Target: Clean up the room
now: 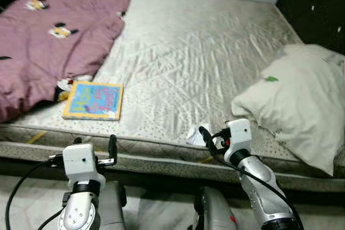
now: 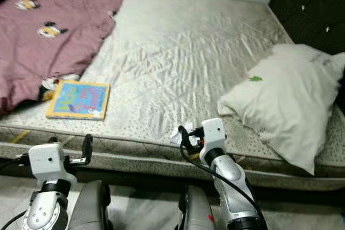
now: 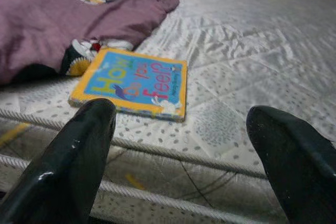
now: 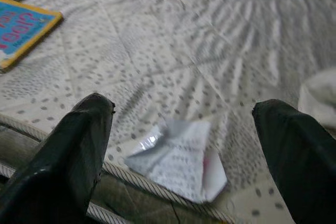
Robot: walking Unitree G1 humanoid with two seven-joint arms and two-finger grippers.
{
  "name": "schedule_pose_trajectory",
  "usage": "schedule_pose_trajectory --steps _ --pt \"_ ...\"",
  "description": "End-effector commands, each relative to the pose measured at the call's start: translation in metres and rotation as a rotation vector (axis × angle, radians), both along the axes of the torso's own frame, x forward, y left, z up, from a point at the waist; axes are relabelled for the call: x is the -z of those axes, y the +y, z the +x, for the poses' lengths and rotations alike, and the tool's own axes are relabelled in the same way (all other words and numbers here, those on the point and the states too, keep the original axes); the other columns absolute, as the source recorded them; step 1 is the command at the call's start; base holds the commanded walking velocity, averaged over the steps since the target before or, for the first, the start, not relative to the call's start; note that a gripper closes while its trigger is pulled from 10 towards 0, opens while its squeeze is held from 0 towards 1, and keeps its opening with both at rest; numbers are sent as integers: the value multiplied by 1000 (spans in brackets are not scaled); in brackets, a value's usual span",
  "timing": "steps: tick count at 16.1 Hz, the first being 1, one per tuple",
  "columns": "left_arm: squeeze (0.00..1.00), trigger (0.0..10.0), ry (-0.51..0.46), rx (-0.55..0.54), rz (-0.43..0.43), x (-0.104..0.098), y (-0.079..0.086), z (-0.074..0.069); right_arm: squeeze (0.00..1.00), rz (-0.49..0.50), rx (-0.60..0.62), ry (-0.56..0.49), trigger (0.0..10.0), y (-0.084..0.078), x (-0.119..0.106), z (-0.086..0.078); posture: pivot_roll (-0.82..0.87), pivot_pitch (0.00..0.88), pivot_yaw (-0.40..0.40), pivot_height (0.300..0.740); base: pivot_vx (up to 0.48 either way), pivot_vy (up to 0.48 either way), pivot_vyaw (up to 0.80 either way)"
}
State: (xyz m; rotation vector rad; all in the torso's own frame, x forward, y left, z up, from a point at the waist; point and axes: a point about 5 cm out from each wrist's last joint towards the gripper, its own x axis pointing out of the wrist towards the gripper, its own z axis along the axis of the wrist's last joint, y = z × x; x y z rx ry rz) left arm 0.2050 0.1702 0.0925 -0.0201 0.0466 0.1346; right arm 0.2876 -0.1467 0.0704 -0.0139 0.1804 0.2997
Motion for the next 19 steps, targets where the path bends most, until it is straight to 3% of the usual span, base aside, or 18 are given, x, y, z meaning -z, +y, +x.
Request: schedule_pose_trajectory --steps 1,4,7,10,13,19 --pt "0 10000 -3 6 -6 -5 -2 -3 0 -2 6 22 10000 -4 2 -4 22 185 -122 576 0 0 0" --pt "0 10000 4 12 -14 -8 -4 -5 0 8 -15 21 10000 -3 -1 -7 18 221 -122 541 0 0 0" --pt "0 10000 -7 37 -27 -17 -8 -7 0 -65 -84 48 10000 -4 1 -3 37 259 -124 536 0 0 0" --pt "0 10000 -6 35 -15 -24 -5 -14 0 -65 -113 61 10000 -1 -1 11 71 294 -128 536 0 0 0" --pt "0 10000 -1 17 -3 -30 -1 -19 0 1 -104 48 10000 14 -12 32 102 333 -139 536 0 0 0" --pt "0 10000 11 -2 21 -38 2 -29 0 -4 -91 -35 10000 39 -37 63 158 361 -132 536 0 0 0"
